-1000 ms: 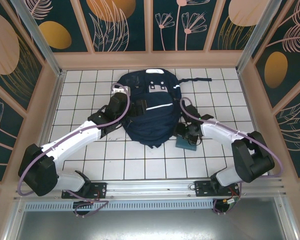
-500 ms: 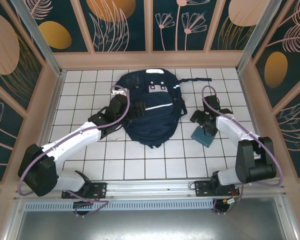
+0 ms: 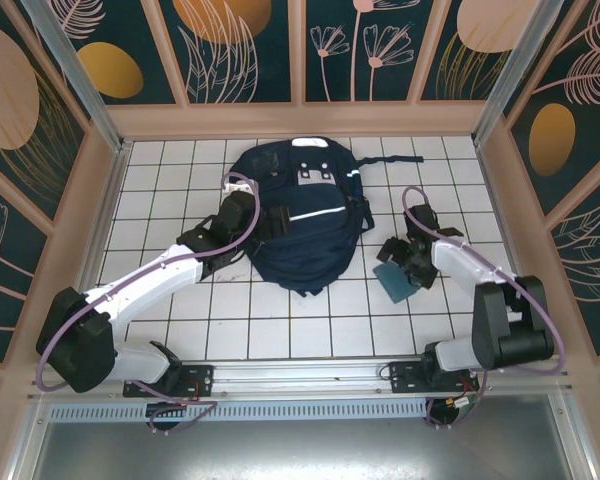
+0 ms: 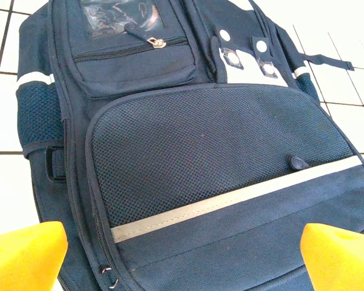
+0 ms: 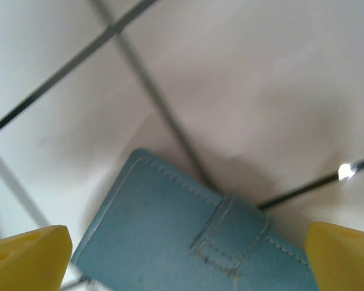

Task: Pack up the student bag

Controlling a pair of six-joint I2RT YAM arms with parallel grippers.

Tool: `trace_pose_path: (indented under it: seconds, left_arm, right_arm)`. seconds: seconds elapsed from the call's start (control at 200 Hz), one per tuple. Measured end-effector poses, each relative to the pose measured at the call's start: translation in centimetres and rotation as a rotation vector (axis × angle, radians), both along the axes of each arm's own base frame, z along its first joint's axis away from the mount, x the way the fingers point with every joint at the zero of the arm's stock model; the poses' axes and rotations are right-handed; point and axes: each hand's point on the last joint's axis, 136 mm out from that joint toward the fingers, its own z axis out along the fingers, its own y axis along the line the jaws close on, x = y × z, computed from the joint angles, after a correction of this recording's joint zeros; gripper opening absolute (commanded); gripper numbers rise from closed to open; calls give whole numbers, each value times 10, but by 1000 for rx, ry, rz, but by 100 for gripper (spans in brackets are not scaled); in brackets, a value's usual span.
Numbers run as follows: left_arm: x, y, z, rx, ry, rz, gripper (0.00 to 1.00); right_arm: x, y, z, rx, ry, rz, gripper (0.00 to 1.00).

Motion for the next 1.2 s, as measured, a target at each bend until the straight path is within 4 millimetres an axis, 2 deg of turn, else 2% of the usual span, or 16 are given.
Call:
trace_pose_path:
  seconds: [0.07, 0.135, 0.355, 0.53, 0.805, 1.01, 1.195]
  left_arm:
    - [0, 0, -3, 5, 6, 0, 98]
    - [1, -1, -7, 10, 14, -1, 98]
    - [1, -1, -11, 17, 24, -3, 99]
    - [0, -2, -12, 16, 27, -5, 99]
    - [-1, -4, -13, 11, 37, -18, 98]
    - [-3, -6, -13, 1, 43, -28, 99]
    - [-3, -9, -19, -1, 63, -36, 99]
  right_arm:
    - [-10, 19, 7, 54, -4, 45, 99]
    - [-17, 28, 9, 46, 2, 85, 99]
    - [-20, 31, -4, -102, 90, 179, 99]
    - [-9, 28, -11, -221, 121, 233, 99]
    - [-6, 23, -25, -268, 154, 291, 99]
    - [-3, 24, -23, -199, 155, 239, 99]
    - [0, 54, -2, 23, 111, 196, 99]
